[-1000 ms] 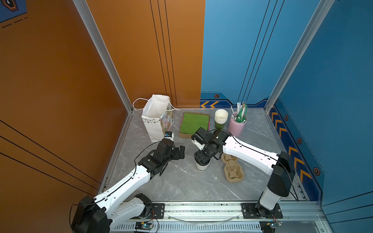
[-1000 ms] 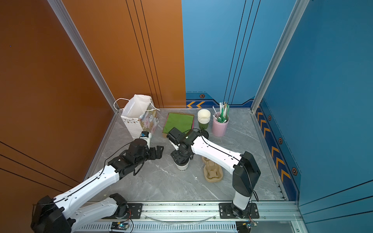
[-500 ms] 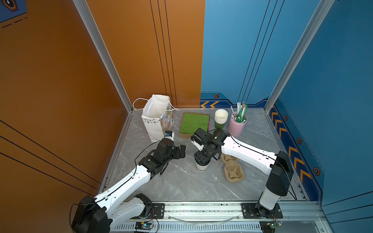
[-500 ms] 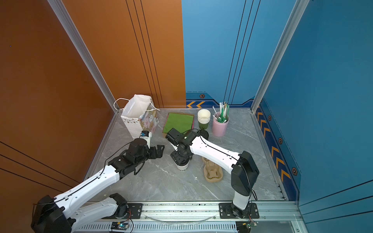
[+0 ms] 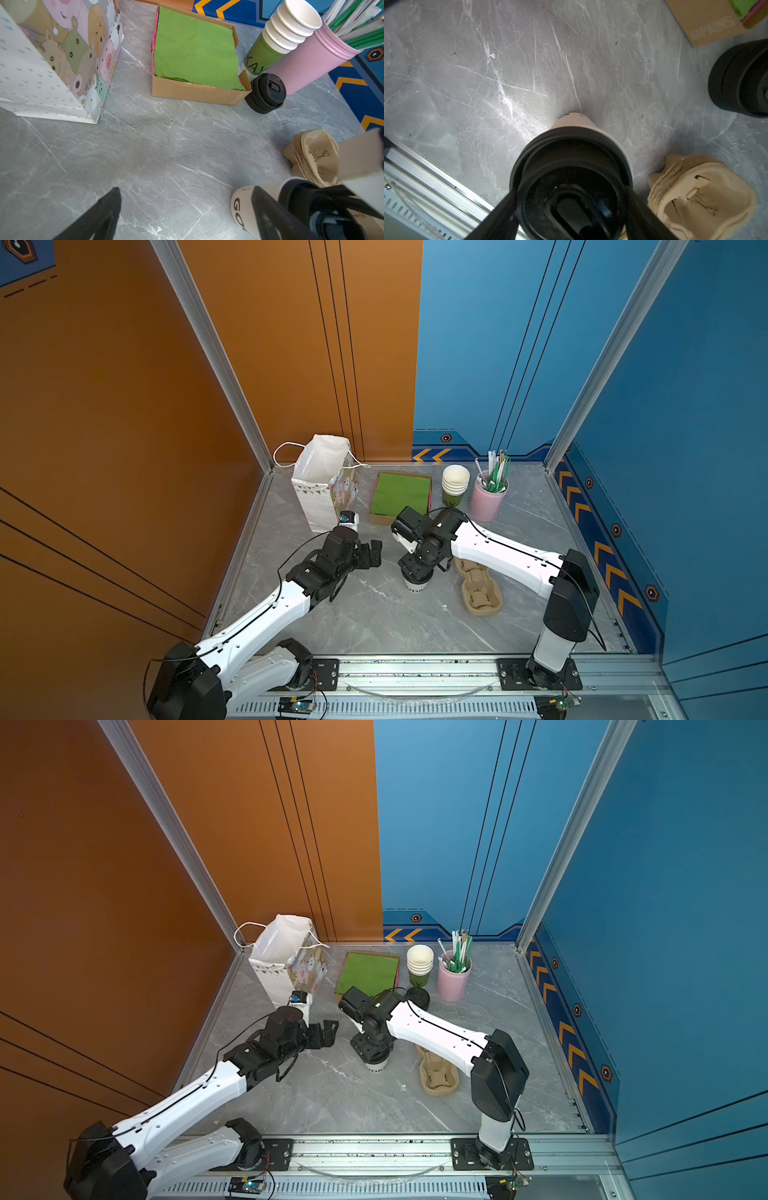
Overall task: Pack a coffee takeout order
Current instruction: Close the lid on the coffee cup.
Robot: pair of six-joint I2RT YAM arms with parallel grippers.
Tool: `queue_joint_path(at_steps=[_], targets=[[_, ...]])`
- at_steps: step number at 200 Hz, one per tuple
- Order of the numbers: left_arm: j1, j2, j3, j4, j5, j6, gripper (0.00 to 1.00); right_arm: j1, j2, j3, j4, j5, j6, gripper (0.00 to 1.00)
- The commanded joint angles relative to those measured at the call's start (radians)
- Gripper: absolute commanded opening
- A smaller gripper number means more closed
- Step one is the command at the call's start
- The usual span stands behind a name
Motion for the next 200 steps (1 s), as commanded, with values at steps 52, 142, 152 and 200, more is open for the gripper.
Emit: queue_joint_path(at_steps=[52,142,152,200], targets=[[0.003,-0.005,-0.019,0.017,0.021,-0.009,0.98,0.013,0.029,0.043,-0.05,0.056,-0.02,0.73],[0.003,-0.001,-0.02,0.027,0.021,-0.01,0.98,0.014,0.048,0.036,-0.05,0.061,-0.022,0.73],[0.003,0.001,-0.02,0.027,0.021,-0.009,0.98,0.014,0.048,0.027,-0.05,0.061,-0.019,0.73],[0.003,0.009,-0.018,0.036,0.025,-0.007,0.98,0.008,0.046,-0.013,-0.048,0.043,-0.01,0.73]])
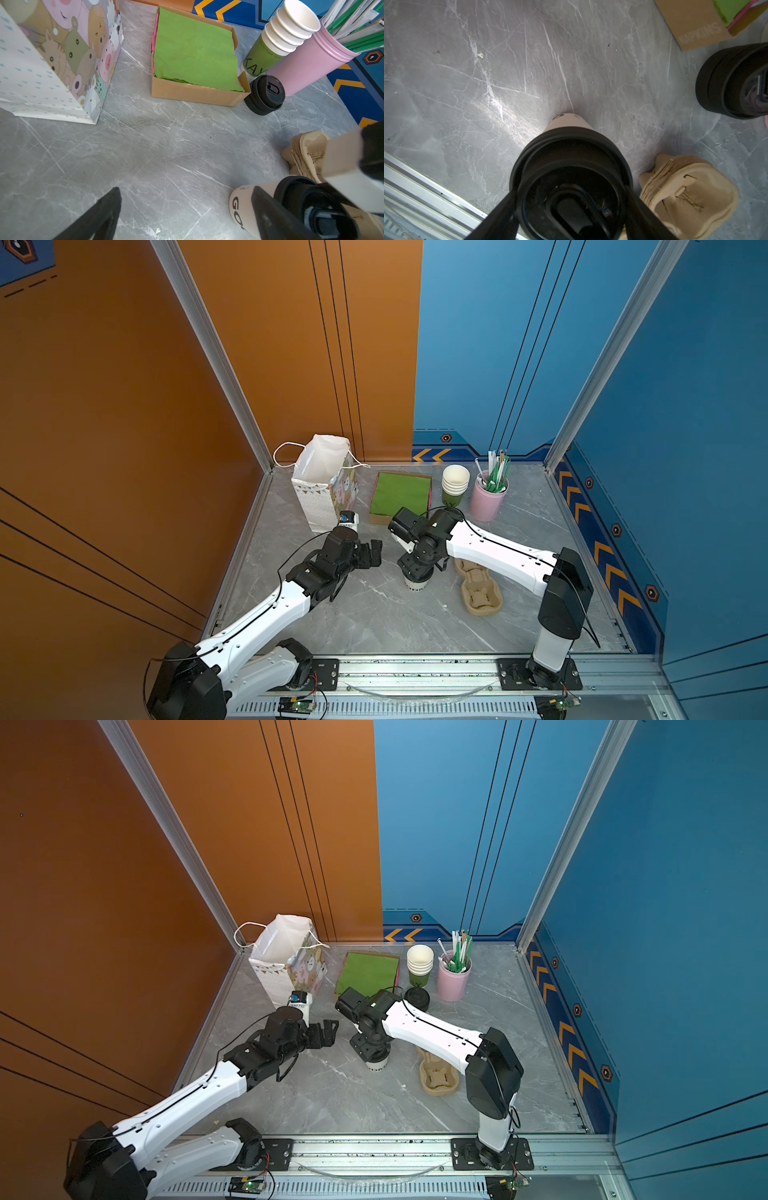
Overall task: Pack a coffee takeout order
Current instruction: Close the lid on the coffee cup.
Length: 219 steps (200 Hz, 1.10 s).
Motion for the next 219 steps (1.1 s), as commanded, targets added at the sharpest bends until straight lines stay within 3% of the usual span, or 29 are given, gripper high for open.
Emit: queue_joint_path(at_steps=[1,164,219], targets=[[0.003,0.008,-0.014,0.02,0.024,-0.003,0.98,0.0,0.014,-0.039,-0.03,-0.005,-0.003,0.73],[0.008,-0.012,-0.03,0.019,0.013,0.001,0.98,-0.001,0.05,-0.203,0.031,-0.132,0.056,0.72],[0.009,-0.022,-0.034,0.019,0.012,0.001,0.98,0.018,0.081,-0.254,0.029,-0.117,0.075,0.72]])
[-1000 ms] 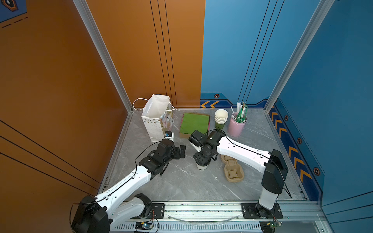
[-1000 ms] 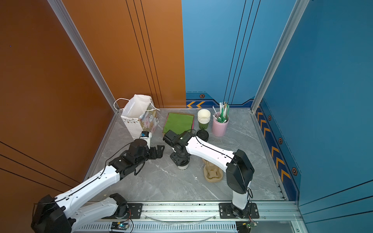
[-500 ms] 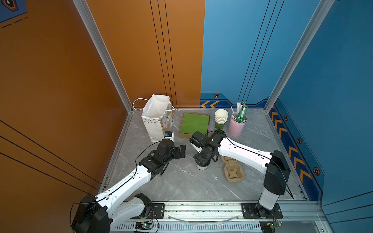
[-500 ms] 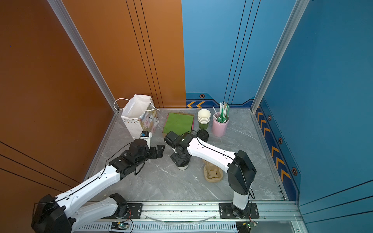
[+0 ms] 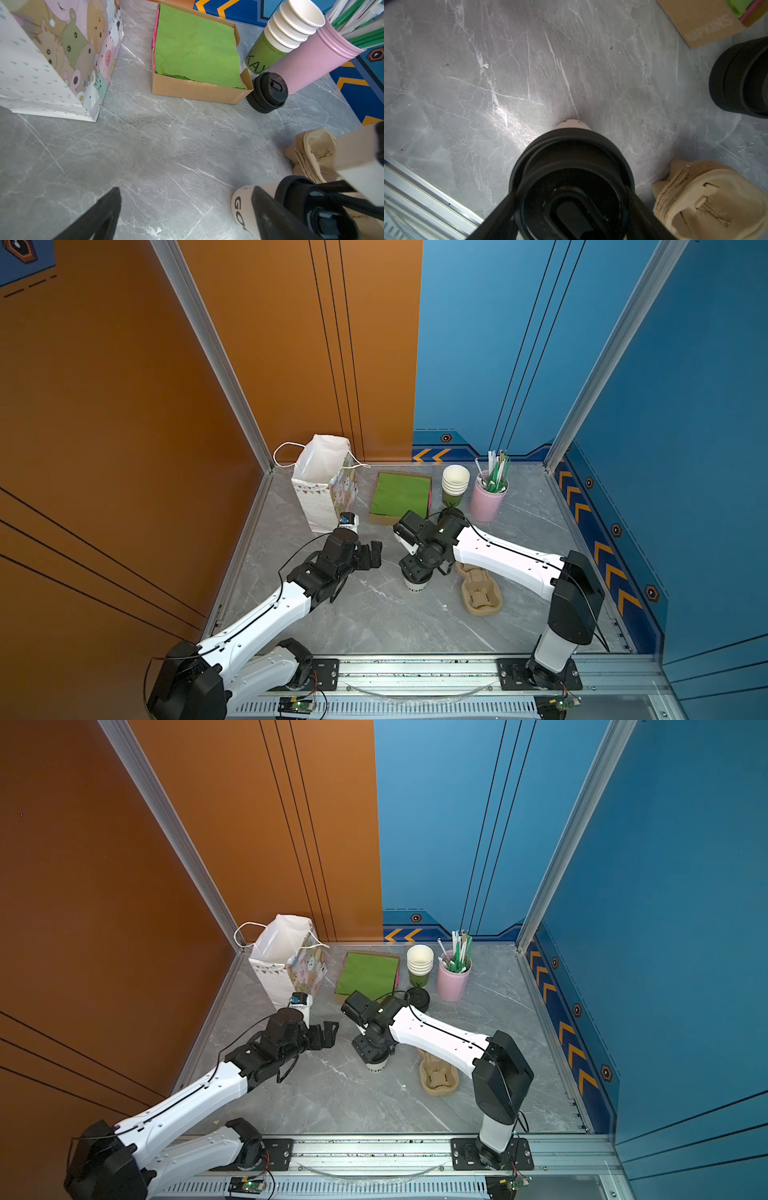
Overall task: Pack a coffee takeout order
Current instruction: Close the lid on the coffee cup.
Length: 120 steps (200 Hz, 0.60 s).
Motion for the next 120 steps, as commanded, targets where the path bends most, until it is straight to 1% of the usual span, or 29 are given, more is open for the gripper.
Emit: queue_joint_path(at_steps=[1,53,120], targets=[[0.008,-0.023,-0.015,0.008,0.012,0.001,0.98,0.026,0.127,-0.114,-0.1,-0.079,0.032,0.72],[0.012,-0.035,-0.022,0.005,0.009,0.003,0.98,0.047,0.169,-0.164,-0.106,-0.096,0.062,0.71],[0.014,-0.049,-0.027,0.004,0.006,0.008,0.98,0.089,0.229,-0.188,-0.145,-0.107,0.091,0.7]])
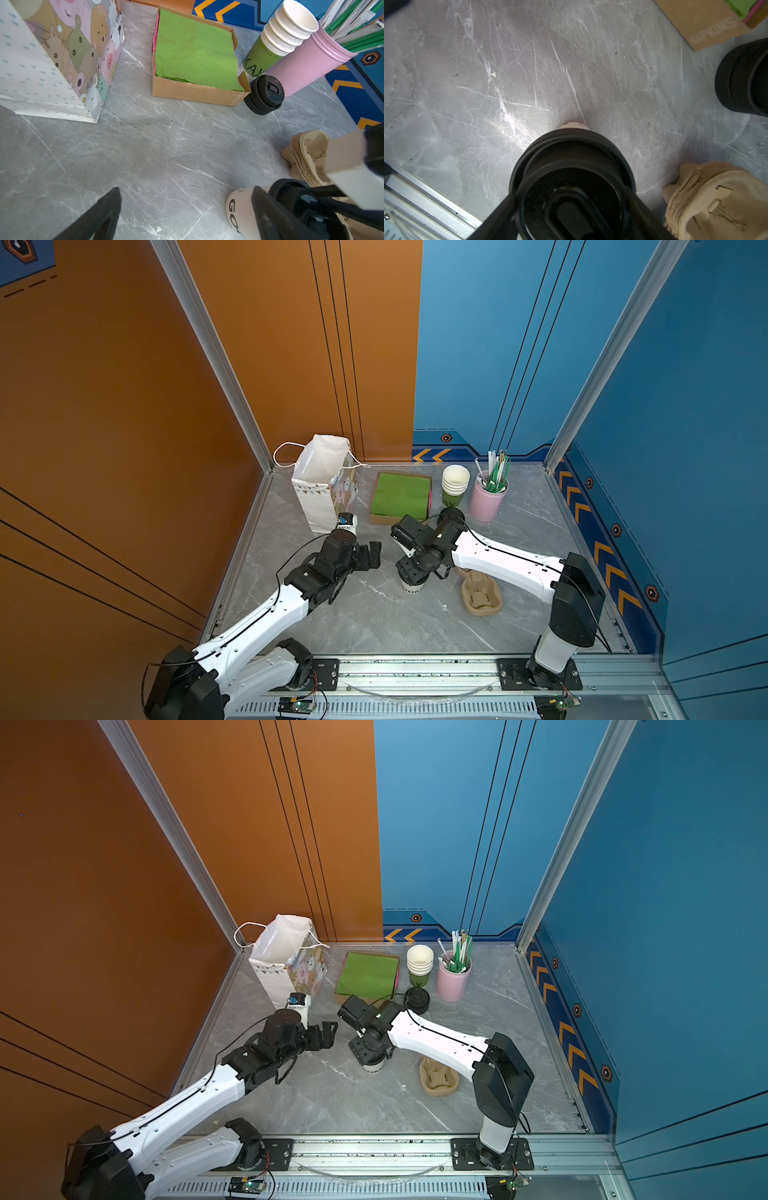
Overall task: Pack a coffee takeout order
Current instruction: Close the lid on the coffee cup.
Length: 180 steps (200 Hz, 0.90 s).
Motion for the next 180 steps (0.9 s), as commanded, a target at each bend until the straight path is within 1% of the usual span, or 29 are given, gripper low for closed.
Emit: queue_joint_path(at_steps=[1,30,69,139,180], targets=[[0.014,-0.02,-0.018,0.004,0.007,0.008,0.98,0.053,0.228,-0.166,-0.191,-0.128,0.029,0.7],[0.016,-0.032,-0.025,0.003,0.009,0.009,0.98,0.066,0.242,-0.163,-0.193,-0.166,0.028,0.71],[0.022,-0.051,-0.035,0.001,0.009,0.01,0.98,0.063,0.256,-0.124,-0.211,-0.157,0.024,0.71],[0.029,-0.066,-0.036,0.007,0.012,0.011,0.98,0.059,0.233,0.051,-0.243,-0.141,0.022,0.74],[0.031,-0.068,-0.037,0.01,0.016,0.011,0.98,0.05,0.242,0.115,-0.266,-0.122,0.01,0.76]])
